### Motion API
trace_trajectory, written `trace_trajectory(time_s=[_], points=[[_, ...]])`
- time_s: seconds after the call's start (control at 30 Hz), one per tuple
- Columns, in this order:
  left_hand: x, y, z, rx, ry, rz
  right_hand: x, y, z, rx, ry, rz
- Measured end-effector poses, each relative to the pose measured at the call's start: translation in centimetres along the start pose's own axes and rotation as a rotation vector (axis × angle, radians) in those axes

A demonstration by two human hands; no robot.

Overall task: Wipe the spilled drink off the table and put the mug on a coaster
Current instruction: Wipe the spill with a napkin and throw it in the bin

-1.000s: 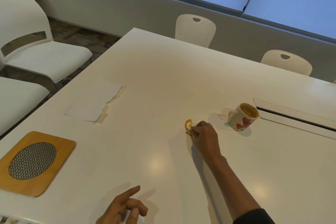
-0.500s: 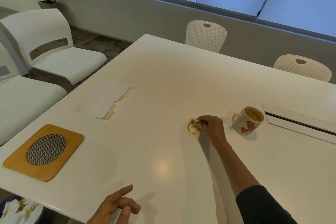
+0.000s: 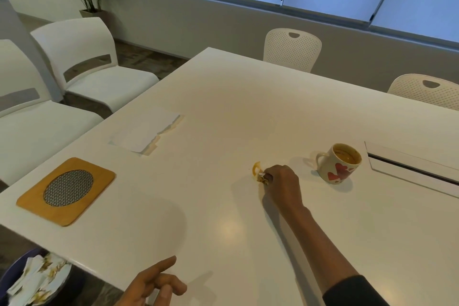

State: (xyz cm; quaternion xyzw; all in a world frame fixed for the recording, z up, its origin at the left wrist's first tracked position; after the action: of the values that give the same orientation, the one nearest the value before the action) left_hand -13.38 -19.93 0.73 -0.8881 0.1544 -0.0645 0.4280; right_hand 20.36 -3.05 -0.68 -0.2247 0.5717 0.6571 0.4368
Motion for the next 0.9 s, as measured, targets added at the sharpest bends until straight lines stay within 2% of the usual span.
trace_trajectory(time_s=[0.1,0.23,0.33,0.4,0.53,0.63,0.77,0.9], points=[[-0.3,0.5,-1.3,0.12,-0.158,0.173,0.9,1.3,-0.4,0.043,-0.011,-0.037],[-0.1,0.6,-2.2,0.233,-0.145,0.127,1.3,2.4,-0.9,0.096,0.022,-0.081],[-1.2,0.3,-2.4,0.311,-0.188,0.191,0.7,2.6,-1.1,0.188,0.057,0.002],[-2.2,0.4,-2.8,0.351,-0.209,0.214,0.2,2.3,-1.1,0.342,0.09,0.246],[-5.2,1.6,-3.1,0.404,-0.263,0.254,1.8,4.4,-2.9,0.792,0.224,1.166],[-8.2,2.5,-3.2,0.414,-0.291,0.298,4.0,8.4,-3.8,0.962,0.32,1.579],[-13.5,3.9,-3.4,0.453,-0.386,0.283,7.1,15.3,-4.4,1.008,0.36,1.823],[-19.9,6.4,-3.0,0.439,-0.448,0.183,11.2,24.0,-4.9,1.0,0.512,1.865]])
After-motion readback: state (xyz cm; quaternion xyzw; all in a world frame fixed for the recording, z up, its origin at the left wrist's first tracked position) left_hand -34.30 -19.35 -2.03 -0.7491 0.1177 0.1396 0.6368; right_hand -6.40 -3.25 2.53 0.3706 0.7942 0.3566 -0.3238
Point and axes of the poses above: each hand's wrist, its own z-axis towards the middle knuckle, its own x-axis out of the palm, y = z × x, the point moved 6 cm from there along z, towards the middle knuckle, and after that the axes turned 15 degrees about z, right-handed, at the moved point
